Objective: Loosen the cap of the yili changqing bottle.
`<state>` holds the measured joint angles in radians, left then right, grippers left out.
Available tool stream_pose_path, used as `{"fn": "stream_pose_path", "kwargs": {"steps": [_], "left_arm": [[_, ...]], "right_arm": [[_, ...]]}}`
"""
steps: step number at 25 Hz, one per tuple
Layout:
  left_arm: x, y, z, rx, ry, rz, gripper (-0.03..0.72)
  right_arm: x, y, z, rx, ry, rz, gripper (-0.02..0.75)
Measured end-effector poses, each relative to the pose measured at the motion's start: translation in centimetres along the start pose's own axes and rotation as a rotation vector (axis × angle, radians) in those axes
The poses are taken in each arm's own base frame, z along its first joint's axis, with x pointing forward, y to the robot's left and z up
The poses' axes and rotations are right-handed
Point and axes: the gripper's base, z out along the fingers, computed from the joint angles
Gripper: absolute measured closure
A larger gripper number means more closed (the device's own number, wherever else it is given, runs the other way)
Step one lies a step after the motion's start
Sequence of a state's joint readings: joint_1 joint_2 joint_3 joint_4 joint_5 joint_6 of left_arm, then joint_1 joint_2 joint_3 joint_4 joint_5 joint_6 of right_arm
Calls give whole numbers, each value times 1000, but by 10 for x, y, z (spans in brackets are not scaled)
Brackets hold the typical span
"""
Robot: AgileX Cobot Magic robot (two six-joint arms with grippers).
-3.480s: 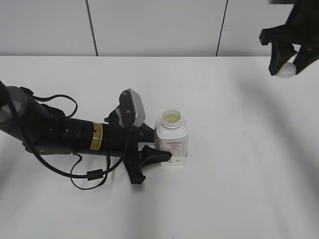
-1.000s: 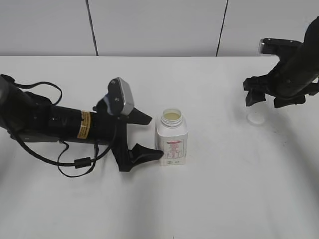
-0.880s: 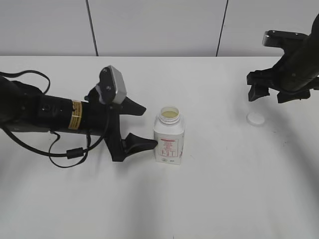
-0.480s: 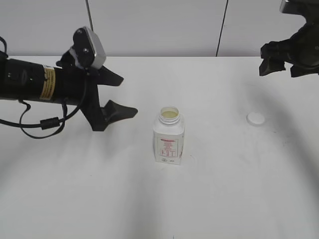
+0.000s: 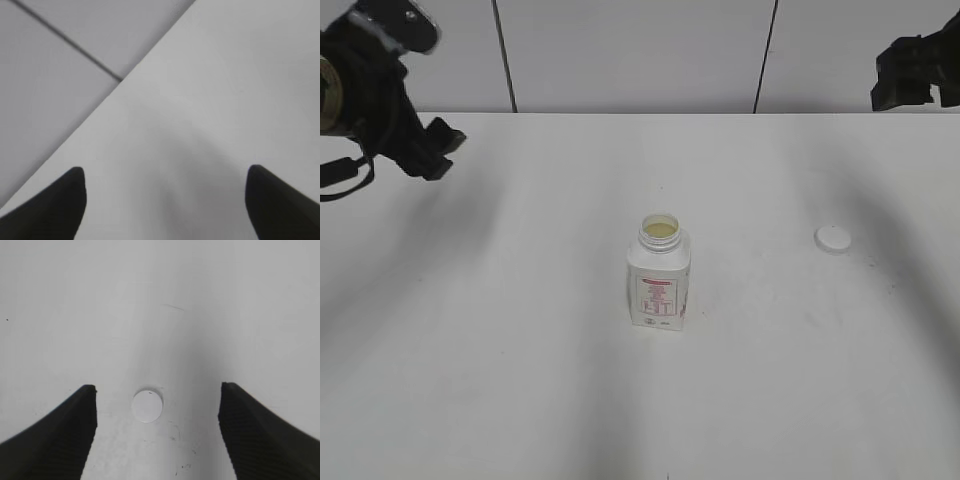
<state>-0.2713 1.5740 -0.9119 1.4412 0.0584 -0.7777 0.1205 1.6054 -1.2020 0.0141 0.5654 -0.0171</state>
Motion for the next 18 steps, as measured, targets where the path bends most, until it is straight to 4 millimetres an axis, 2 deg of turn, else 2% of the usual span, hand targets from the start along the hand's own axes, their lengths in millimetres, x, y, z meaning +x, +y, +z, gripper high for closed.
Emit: {"fn": "stream_pose_path", "kwargs": {"steps": [7, 10, 18], "left_arm": [[8, 30, -27, -223, 215, -245, 98], [6, 36, -35, -186, 356, -303, 99], [-19, 63, -64, -70, 527, -424, 98]], "right_arm": [[-3, 0, -8, 3, -3, -6, 143], [-6, 0, -14, 2, 19, -6, 143], [-17, 0, -37, -2, 146, -6, 143]]}}
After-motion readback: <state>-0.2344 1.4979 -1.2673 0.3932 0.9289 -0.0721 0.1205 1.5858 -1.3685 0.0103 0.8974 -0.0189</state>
